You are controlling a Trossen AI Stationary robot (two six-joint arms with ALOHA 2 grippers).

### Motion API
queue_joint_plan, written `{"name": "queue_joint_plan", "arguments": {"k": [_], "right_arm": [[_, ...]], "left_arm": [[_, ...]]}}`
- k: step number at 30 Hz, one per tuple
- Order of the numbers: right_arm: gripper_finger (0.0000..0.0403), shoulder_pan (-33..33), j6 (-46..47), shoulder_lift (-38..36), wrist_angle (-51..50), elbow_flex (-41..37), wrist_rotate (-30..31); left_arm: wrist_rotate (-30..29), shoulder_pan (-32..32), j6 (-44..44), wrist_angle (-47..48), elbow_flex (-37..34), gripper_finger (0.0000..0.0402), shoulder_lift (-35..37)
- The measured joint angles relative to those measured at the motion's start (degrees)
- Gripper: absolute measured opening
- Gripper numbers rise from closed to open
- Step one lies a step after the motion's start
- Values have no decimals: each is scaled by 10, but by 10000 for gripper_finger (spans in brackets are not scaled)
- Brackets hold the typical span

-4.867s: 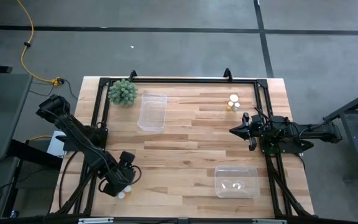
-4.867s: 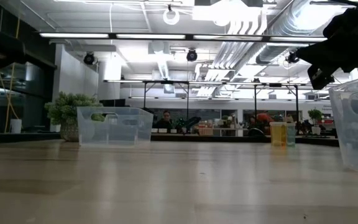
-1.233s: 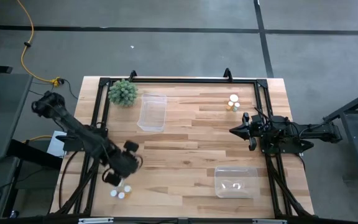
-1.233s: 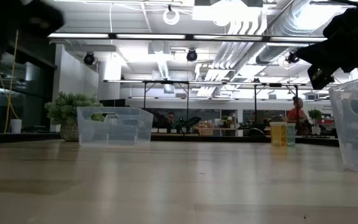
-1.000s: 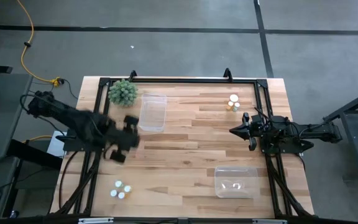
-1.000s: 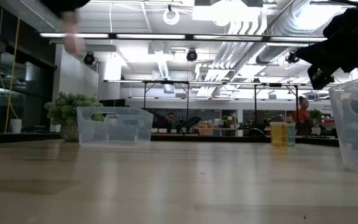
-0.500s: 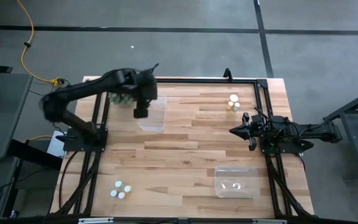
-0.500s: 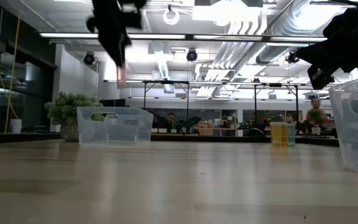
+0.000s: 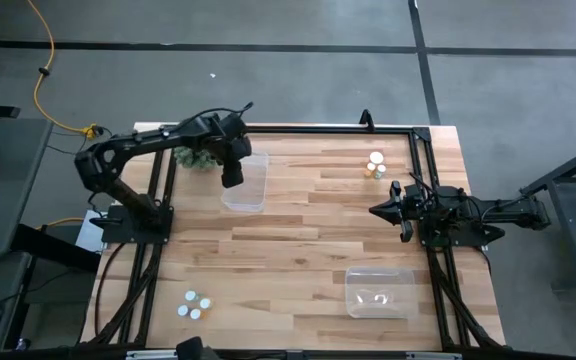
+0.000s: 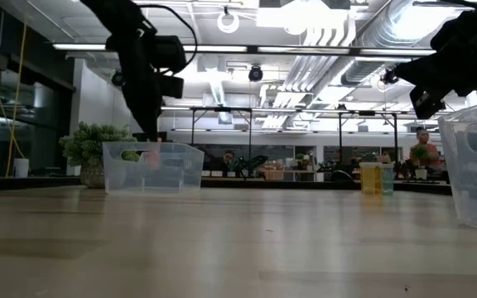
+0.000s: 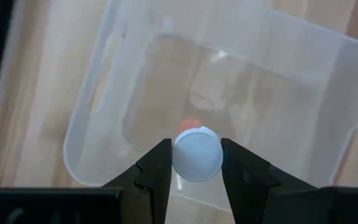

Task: Pick and place medicine bottles into bin by pill shape (circle, oval)
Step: Put the pink tablet bottle into the top transparent bin

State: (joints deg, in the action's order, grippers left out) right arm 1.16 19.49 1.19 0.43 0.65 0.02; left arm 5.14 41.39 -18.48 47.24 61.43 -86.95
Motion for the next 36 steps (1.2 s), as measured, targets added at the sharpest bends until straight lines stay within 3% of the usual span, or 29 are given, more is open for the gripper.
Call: {"name": "queue_joint_plan", "arguments": {"k": [11, 30, 36], "right_arm": [[0, 0, 0, 0, 0, 0, 0], [0, 0, 0, 0, 0, 0, 0], [0, 0, 0, 0, 0, 0, 0]], "left_arm": [[-37, 0, -27, -61, -37, 113, -22], [-47, 0, -37, -60, -37, 114, -32], [-45, 0, -25, -60, -37, 151, -32]]}}
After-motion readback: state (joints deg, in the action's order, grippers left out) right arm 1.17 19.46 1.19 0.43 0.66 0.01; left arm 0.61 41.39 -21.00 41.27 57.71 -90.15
